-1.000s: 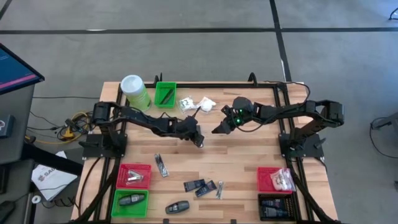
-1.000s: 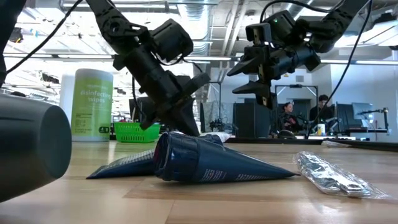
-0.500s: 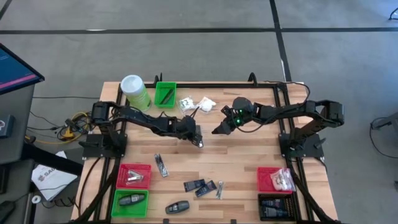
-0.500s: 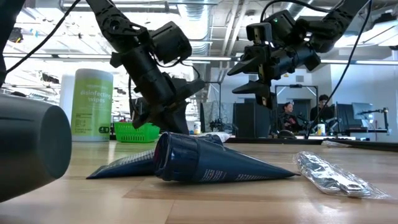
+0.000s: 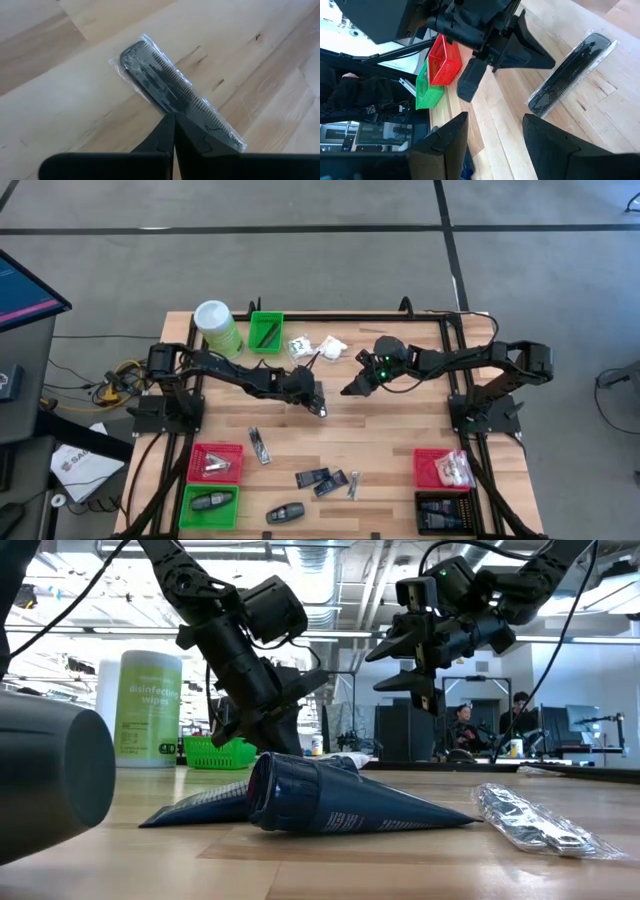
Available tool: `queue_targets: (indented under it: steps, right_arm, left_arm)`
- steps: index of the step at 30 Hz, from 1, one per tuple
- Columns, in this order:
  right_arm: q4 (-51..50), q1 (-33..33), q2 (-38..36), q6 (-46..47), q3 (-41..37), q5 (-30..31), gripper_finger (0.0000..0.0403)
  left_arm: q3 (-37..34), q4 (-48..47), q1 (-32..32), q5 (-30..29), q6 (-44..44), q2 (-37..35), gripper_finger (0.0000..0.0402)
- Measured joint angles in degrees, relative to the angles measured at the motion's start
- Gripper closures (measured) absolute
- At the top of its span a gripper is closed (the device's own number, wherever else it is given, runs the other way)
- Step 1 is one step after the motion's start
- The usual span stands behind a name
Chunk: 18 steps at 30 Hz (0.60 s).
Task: Pick & Place Travel size toiletries
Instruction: Put the black comb into the top green bin
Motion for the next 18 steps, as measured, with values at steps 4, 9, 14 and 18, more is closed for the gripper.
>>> queue_targets:
  steps: [4, 9, 14, 18]
  right_arm:
    - [0.0, 0.0, 0.0, -0.01, 0.0, 0.5, 0.0222]
    - [0.0, 0.0, 0.0, 0.0, 0.0, 0.5, 0.0221]
    - [0.0, -0.02, 0.0, 0.0, 0.0, 0.5, 0.0217]
    - [0.0, 0.0, 0.0, 0.0, 0.0, 0.97, 0.0214]
  left_arm:
    - [-0.09, -0.03, -0.43, 0.8, -0.41, 0.5, 0.0401]
    - [-1.7, 0.4, -2.3, 0.47, -3.47, 0.5, 0.0401]
    - [-3.88, 1.66, -5.18, -1.35, -7.9, 0.21, 0.0401]
    - [-4.55, 1.4, -7.16, -2.21, -10.58, 0.2, 0.0401]
